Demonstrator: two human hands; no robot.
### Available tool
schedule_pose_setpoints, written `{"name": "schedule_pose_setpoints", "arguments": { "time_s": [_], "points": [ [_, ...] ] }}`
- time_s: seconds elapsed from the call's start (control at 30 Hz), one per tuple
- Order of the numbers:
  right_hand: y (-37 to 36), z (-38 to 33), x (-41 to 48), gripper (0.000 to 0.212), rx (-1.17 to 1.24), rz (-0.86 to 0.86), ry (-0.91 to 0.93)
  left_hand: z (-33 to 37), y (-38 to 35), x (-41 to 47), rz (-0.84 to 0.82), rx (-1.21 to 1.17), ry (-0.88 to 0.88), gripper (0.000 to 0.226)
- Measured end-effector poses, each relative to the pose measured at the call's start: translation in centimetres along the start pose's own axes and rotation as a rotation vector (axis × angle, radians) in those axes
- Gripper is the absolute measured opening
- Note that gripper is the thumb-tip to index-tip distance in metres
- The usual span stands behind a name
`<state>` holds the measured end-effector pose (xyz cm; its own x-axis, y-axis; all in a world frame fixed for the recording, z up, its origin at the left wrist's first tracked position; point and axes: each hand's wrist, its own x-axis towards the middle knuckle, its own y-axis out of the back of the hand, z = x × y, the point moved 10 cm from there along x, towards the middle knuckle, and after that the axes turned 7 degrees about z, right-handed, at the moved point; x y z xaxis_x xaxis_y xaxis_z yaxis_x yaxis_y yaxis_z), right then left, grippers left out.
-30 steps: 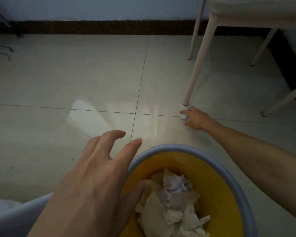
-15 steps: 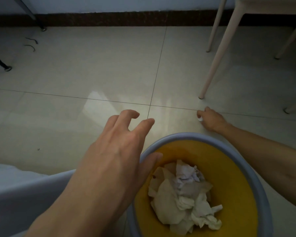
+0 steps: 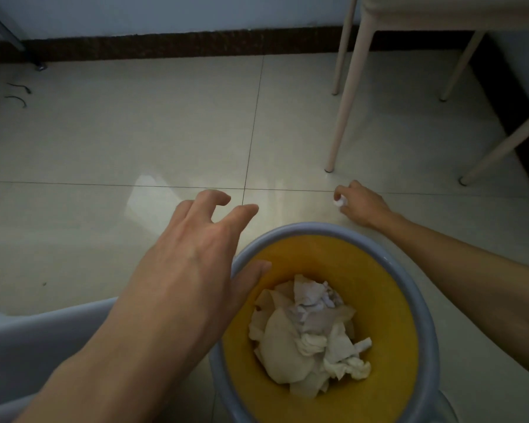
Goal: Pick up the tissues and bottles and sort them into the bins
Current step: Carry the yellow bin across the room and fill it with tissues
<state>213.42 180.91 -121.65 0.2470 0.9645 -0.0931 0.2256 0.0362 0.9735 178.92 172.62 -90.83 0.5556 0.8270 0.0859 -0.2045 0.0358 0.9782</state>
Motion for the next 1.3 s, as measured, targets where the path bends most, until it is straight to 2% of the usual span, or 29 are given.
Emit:
{"name": "schedule_pose_setpoints", "arguments": {
  "time_s": [0.17,0.43,0.57,0.67,0.93,1.07,1.3],
  "points": [
    [6.2,-3.5,-2.2,0.018,0.131,0.142,0.034,0.6,0.6,0.1,0.027,0.004,-0.032,0.076],
    [22.4,-10.6,-9.0,0.017,0.277,0.433,0.189,0.9,0.9,0.5,0.050,0.011,-0.038,0.075],
    [28.8,-14.9,-14.3,0.021,0.285,0.443,0.297,1.3,1.7,0.6,0.071,-0.016,-0.048,0.075],
    [32.1,-17.0,-18.2,0.024,0.287,0.454,0.304,1.9,2.4,0.4,0.082,-0.055,-0.053,0.075],
    [29.4,-18.8,-26.5,0.015,0.178,0.256,0.219,3.0,3.5,-0.7,0.069,-0.116,-0.072,0.076],
    [27.9,-18.2,-28.4,0.017,0.194,0.226,0.156,4.0,3.5,-1.0,0.045,-0.129,-0.078,0.077],
    [26.0,-17.3,-30.4,0.043,0.178,0.107,0.100,5.3,3.3,-1.1,0.015,-0.181,-0.120,0.076]
  ]
}}
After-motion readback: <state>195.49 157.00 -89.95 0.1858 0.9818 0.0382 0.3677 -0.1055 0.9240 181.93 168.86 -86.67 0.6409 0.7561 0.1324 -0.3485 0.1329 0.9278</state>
